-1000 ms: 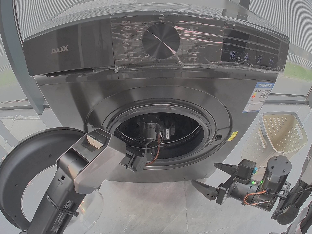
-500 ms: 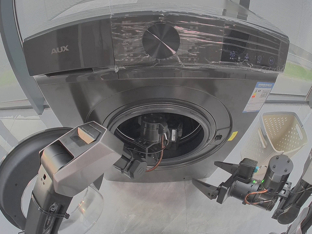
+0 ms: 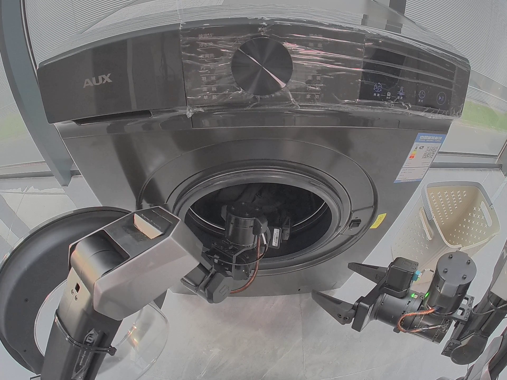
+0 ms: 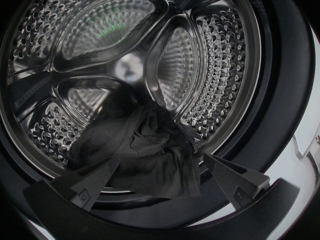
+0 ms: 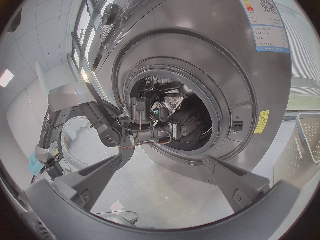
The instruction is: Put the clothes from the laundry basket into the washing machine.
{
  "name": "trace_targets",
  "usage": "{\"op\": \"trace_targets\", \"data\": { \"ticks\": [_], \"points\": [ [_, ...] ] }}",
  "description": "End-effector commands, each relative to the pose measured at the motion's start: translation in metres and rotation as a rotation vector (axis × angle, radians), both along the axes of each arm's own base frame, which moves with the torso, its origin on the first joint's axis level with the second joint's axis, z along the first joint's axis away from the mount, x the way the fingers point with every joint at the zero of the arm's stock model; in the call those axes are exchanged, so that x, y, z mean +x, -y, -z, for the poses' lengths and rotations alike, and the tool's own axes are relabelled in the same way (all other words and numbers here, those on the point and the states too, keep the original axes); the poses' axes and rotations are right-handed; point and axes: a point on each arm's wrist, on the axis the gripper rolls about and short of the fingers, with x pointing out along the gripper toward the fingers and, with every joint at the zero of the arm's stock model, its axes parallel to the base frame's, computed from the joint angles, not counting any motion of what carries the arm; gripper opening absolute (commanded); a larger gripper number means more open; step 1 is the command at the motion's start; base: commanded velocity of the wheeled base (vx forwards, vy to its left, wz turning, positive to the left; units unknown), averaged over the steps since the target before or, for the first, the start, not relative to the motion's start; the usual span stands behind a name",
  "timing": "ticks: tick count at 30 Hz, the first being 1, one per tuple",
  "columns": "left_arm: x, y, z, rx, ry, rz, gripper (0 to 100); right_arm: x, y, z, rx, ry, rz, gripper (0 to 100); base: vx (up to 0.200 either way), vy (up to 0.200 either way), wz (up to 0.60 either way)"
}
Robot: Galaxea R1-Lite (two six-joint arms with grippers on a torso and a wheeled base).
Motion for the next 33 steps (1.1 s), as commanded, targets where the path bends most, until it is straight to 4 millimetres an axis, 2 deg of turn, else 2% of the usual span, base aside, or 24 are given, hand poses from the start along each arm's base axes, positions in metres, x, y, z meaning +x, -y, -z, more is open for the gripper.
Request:
{"op": "trace_targets", "data": {
  "ticks": [1, 6, 21, 22, 33],
  "points": [
    [0.008, 0.002, 0.027, 0.025, -0.029, -0.001, 100, 0.000, 0.000, 0.000, 0.001, 0.001, 0.003, 100, 0.000, 0.000, 0.00],
    [0.013, 0.002, 0.040, 0.031, -0.040, -0.004, 100, 0.001, 0.000, 0.001, -0.002, -0.003, 0.003, 100, 0.000, 0.000, 0.00],
    [0.026, 0.009, 0.055, 0.022, -0.028, -0.006, 100, 0.001, 0.001, 0.001, -0.001, -0.002, 0.007, 100, 0.000, 0.000, 0.00],
    [0.027, 0.009, 0.056, 0.020, -0.025, -0.006, 0, 0.001, 0.001, 0.001, -0.001, -0.002, 0.007, 100, 0.000, 0.000, 0.00],
    [0.037, 0.011, 0.053, -0.009, -0.003, -0.017, 0, 0.001, 0.000, 0.001, -0.002, -0.003, 0.004, 100, 0.000, 0.000, 0.00]
  ]
}}
